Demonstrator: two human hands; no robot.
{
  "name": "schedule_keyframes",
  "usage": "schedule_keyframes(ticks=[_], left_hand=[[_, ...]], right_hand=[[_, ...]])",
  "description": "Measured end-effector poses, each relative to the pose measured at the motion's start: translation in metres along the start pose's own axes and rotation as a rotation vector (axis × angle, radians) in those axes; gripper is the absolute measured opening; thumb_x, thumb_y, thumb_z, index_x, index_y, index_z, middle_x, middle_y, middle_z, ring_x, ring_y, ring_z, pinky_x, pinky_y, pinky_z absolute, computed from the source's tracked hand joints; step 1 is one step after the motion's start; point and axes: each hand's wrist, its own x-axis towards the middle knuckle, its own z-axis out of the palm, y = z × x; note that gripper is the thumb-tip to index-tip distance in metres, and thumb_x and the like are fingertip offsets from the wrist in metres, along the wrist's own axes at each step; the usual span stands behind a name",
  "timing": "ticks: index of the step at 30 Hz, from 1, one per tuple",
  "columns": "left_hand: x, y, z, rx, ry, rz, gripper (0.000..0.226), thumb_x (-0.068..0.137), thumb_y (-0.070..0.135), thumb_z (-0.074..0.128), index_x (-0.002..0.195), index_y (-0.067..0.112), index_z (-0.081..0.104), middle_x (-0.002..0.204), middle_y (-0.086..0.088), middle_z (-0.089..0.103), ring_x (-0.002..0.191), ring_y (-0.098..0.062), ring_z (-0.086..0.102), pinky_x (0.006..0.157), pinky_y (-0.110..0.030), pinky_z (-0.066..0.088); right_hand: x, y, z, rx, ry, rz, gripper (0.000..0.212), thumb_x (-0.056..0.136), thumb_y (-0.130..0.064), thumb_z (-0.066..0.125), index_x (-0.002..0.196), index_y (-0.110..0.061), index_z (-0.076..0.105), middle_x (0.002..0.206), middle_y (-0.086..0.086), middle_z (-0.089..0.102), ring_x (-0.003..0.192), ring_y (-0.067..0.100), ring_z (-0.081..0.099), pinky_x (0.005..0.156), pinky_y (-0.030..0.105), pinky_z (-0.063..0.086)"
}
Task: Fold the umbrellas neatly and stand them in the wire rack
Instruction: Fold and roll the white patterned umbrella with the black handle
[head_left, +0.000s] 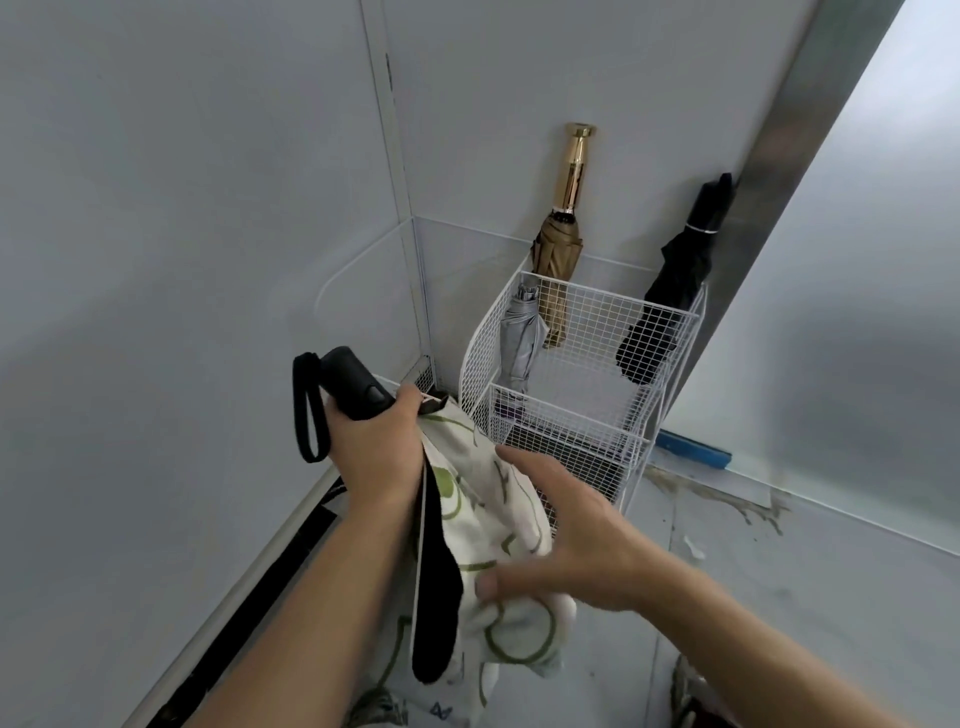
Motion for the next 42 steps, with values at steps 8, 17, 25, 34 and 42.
schedule_keyframes(ticks=[8,17,25,34,42], left_hand=[[-0.017,0.000,-0.001,-0.248,-0.281,-0.216,0.040,0.068,0.024,0.088,0.086,0.007,0.057,0.073,-0.009,0.059,0.066,-0.022,0.063,0.068,-0.036,0.057],[-0.011,0.009,-0.020,-0.163,-0.713,-0.179,0.028,0.064,0.019,0.086,0.086,0.012,0.069,0.104,-0.013,0.074,0.095,-0.027,0.071,0.079,-0.035,0.057],[-0.002,0.010,-0.019,-0.063,-0.355,-0.132,0.019,0.080,0.008,0.078,0.076,0.008,0.059,0.064,-0.002,0.063,0.053,-0.008,0.063,0.049,-0.018,0.050],[0.010,0.000,-0.020,-0.170,-0.213,-0.164,0.022,0.080,0.005,0.076,0.095,-0.002,0.061,0.079,-0.014,0.063,0.058,-0.018,0.065,0.056,-0.030,0.057],[0.004,0.001,-0.020,0.036,-0.470,-0.018,0.028,0.080,0.015,0.080,0.068,0.014,0.055,0.054,0.007,0.060,0.053,-0.009,0.061,0.054,-0.025,0.048]], right_hand=[[0.011,0.013,0.012,-0.052,0.095,0.097,0.046,0.062,-0.039,0.080,0.102,-0.031,0.060,0.091,-0.011,0.070,0.087,0.011,0.066,0.080,0.039,0.056],[0.001,-0.001,-0.011,0.455,-0.336,0.062,0.018,0.083,-0.018,0.065,0.099,-0.026,0.066,0.102,-0.003,0.070,0.092,0.007,0.063,0.093,0.031,0.054],[0.003,0.002,-0.011,0.635,-0.178,0.073,0.045,0.079,-0.029,0.066,0.124,-0.023,0.063,0.112,0.000,0.074,0.104,0.019,0.070,0.088,0.033,0.056],[-0.001,-0.001,-0.007,0.306,0.234,-0.089,0.038,0.081,-0.025,0.080,0.117,-0.032,0.070,0.109,-0.015,0.072,0.097,0.002,0.067,0.082,0.023,0.055],[-0.002,0.003,-0.046,0.610,0.683,0.087,0.023,0.092,-0.028,0.065,0.084,-0.007,0.071,0.077,0.018,0.069,0.068,0.024,0.066,0.068,0.041,0.059]])
